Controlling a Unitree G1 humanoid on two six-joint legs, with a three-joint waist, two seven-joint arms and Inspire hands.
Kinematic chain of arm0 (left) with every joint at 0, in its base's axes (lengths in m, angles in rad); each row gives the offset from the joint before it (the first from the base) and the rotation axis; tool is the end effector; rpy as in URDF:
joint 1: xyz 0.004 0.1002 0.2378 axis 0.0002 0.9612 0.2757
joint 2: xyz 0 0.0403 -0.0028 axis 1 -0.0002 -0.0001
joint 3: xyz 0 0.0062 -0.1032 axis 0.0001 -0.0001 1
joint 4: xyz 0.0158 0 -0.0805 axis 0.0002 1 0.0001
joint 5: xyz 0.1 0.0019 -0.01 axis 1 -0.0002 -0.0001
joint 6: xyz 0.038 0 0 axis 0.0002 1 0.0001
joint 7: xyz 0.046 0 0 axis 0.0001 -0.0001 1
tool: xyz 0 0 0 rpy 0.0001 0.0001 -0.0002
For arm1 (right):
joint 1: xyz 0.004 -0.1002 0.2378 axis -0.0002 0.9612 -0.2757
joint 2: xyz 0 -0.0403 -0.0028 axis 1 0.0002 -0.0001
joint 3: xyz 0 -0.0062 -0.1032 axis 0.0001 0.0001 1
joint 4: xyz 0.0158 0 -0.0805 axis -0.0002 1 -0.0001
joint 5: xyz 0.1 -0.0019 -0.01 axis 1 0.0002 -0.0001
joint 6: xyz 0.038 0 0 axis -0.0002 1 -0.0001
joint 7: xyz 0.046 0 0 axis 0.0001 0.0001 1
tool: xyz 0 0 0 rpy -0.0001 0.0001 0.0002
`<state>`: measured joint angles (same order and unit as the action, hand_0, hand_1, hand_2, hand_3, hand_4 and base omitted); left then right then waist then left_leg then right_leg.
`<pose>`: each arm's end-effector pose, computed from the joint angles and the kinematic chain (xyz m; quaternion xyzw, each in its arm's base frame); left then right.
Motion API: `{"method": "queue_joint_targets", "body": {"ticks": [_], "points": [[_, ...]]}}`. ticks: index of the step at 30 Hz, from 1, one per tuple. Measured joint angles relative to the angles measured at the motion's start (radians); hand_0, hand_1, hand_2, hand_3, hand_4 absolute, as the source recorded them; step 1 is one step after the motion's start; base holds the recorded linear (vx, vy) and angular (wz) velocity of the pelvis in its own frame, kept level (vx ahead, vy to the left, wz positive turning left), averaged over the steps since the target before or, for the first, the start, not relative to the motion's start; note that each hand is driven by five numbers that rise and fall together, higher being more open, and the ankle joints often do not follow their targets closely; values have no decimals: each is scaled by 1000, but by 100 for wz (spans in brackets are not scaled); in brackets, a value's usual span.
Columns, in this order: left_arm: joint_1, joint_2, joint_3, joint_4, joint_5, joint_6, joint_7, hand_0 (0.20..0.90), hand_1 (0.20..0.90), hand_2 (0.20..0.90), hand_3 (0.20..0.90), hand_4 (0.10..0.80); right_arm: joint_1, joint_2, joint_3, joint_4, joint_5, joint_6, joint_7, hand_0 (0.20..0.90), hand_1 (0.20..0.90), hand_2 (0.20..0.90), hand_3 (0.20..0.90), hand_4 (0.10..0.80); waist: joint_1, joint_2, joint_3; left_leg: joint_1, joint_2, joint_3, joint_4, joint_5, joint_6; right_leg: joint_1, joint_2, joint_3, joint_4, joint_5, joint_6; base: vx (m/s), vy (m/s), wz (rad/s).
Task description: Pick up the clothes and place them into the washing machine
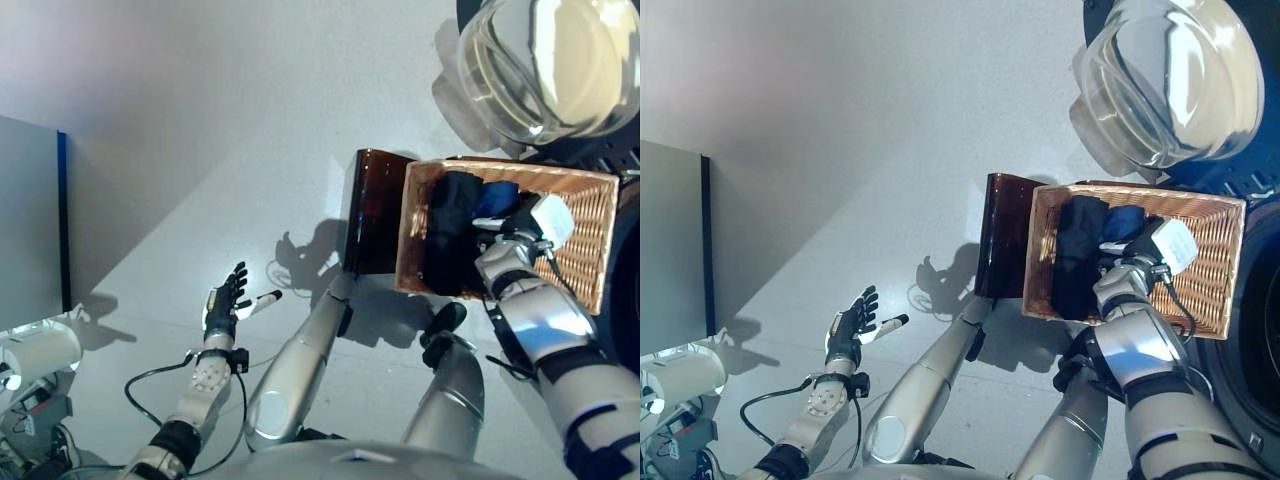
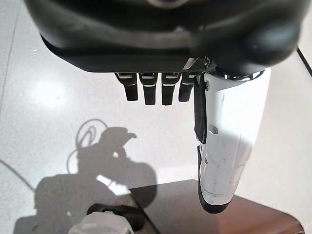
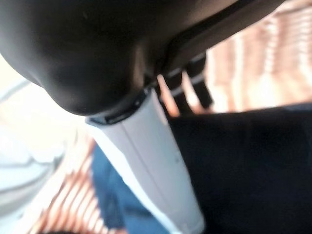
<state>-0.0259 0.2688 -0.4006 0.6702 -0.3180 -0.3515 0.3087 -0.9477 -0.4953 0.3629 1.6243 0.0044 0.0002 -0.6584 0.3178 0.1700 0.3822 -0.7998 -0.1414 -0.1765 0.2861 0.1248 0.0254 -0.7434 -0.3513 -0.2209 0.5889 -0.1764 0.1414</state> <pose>0.1627 0.1686 -0.0563 0.0565 0.1764 0.0555 0.9811 0.3028 -0.2813 0.0624 -0.4156 0.2092 -0.3783 0.8003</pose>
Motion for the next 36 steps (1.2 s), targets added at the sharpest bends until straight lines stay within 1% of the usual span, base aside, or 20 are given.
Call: {"method": "queue_joint_targets", "body": {"ticks": [1, 5, 10, 15, 19, 21, 23, 25, 27, 29, 30, 31, 32, 33, 34, 35, 36], "points": [[0, -1, -6, 1, 0, -1, 0, 900, 900, 900, 900, 800, 7, 3, 0, 0, 0, 0, 4, 200, 200, 200, 200, 300, 0, 1, -1, 0, 0, -2, 0, 0, 0, 1, 0, -1, 1, -1, 1, 20, -9, 5], [0, -20, -8, 7, 2, -2, 0, 900, 900, 900, 900, 800, 21, 12, -1, -1, 1, -1, 4, 200, 200, 200, 200, 300, 0, 13, -9, 0, -1, -5, 3, 0, 0, 3, 0, -3, 2, -1, 1, 7, -1, 1], [0, -22, -7, 26, 9, -5, 8, 900, 900, 900, 900, 800, 37, 24, -16, -3, 4, -3, 6, 200, 200, 200, 200, 300, -1, 16, -11, 10, 0, -4, 7, 0, 0, 13, 0, -1, 5, -1, 1, 0, 0, 0], [5, -21, -8, 56, 9, -3, 11, 900, 900, 900, 900, 800, 77, 31, -37, -3, 6, -3, 7, 200, 200, 200, 200, 300, -2, 19, -13, 65, -1, -3, -4, 0, 1, 65, 0, 0, -5, -1, 1, 0, 0, 0], [27, -20, -8, 54, 10, -3, 10, 900, 900, 900, 900, 800, 90, 16, -82, -2, 10, -3, 9, 200, 200, 200, 200, 300, -11, 20, -34, 78, 3, 10, -17, 1, 9, 73, 2, 10, -14, 0, 2, 2, 1, -1], [46, -20, -9, 56, 10, -3, 6, 900, 900, 900, 900, 800, 91, 0, -91, -2, 18, -2, 9, 200, 200, 200, 200, 300, -24, 18, -48, 80, 1, 16, -18, 5, 9, 76, 1, 15, -20, 2, 4, 15, 0, -1], [48, -18, -8, 60, 10, 0, 0, 900, 900, 900, 900, 800, 96, -22, -128, -12, 33, -4, 9, 200, 200, 200, 200, 300, -29, 18, -49, 95, 1, 19, -27, 8, 14, 93, 2, 15, -36, 15, 26, 10, 1, -2], [49, -18, -8, 67, 9, 2, -7, 900, 900, 900, 900, 800, 100, -46, -170, -15, 75, -10, 9, 200, 200, 200, 200, 300, -36, 17, -50, 130, 3, 26, -41, 8, 16, 126, 4, 17, -55, 18, 27, 17, -1, -12], [51, -16, -5, 68, 9, 3, -15, 900, 900, 900, 900, 800, 106, -78, -258, -52, 196, -63, 30, 200, 200, 200, 200, 300, -52, 14, -56, 151, 6, 37, -53, 7, 18, 140, 7, 27, -68, 21, 24, 20, 2, -15], [56, -14, 6, 66, 8, 3, -27, 900, 900, 900, 900, 800, 131, -86, -372, -120, 375, -132, 67, 200, 200, 200, 200, 300, -69, 6, -64, 155, 6, 42, -56, 5, 22, 139, 10, 38, -74, 22, 24, -44, 27, -10], [56, -14, 7, 66, 8, 4, -32, 900, 900, 900, 900, 800, 143, -88, -407, -142, 474, -168, 86, 200, 200, 200, 200, 300, -78, 3, -66, 157, 5, 47, -55, 3, 24, 139, 11, 44, -75, 22, 24, -4, 32, -13], [59, -13, 9, 67, 8, 5, -40, 900, 900, 900, 900, 800, 161, -74, -474, -176, 630, -229, 111, 200, 200, 200, 200, 300, -86, -2, -68, 159, 7, 52, -54, -5, 34, 140, 9, 47, -77, 22, 24, -6, 24, -14], [59, -13, 9, 73, 8, 5, -43, 900, 900, 900, 900, 800, 172, -54, -501, -198, 709, -254, 125, 200, 200, 200, 200, 300, -90, -5, -68, 159, 5, 59, -49, -2, 31, 138, 11, 52, -80, 29, 23, 92, 10, -24], [59, -16, 13, 78, 7, 9, -50, 900, 900, 900, 900, 800, 185, -39, -538, -215, 831, -296, 153, 200, 200, 200, 200, 300, -95, -9, -69, 162, 9, 63, -46, -15, 33, 140, 16, 65, -87, 27, 25, -12, 33, -27], [60, -17, 10, 81, 7, 12, -52, 900, 900, 900, 900, 800, 209, -15, -552, -227, 907, -311, 172, 200, 200, 200, 200, 300, -104, -9, -72, 161, 8, 74, -41, -10, 38, 135, 21, 76, -92, 38, 24, -5, 51, -30], [68, -18, 28, 83, 4, 3, -52, 900, 900, 900, 900, 800, 246, 41, -581, -324, 1008, -374, 191, 200, 200, 200, 200, 300, -114, -15, -74, 154, 17, 80, -34, -28, 36, 130, 24, 80, -93, 32, 24, -2, 39, -28], [66, -19, 37, 102, -2, 5, -55, 900, 900, 900, 900, 800, 286, 84, -585, -362, 1054, -415, 230, 200, 200, 200, 200, 300, -135, -23, -75, 145, 21, 92, -17, -32, 37, 124, 31, 90, -95, 36, 22, -6, 43, -28]]}}
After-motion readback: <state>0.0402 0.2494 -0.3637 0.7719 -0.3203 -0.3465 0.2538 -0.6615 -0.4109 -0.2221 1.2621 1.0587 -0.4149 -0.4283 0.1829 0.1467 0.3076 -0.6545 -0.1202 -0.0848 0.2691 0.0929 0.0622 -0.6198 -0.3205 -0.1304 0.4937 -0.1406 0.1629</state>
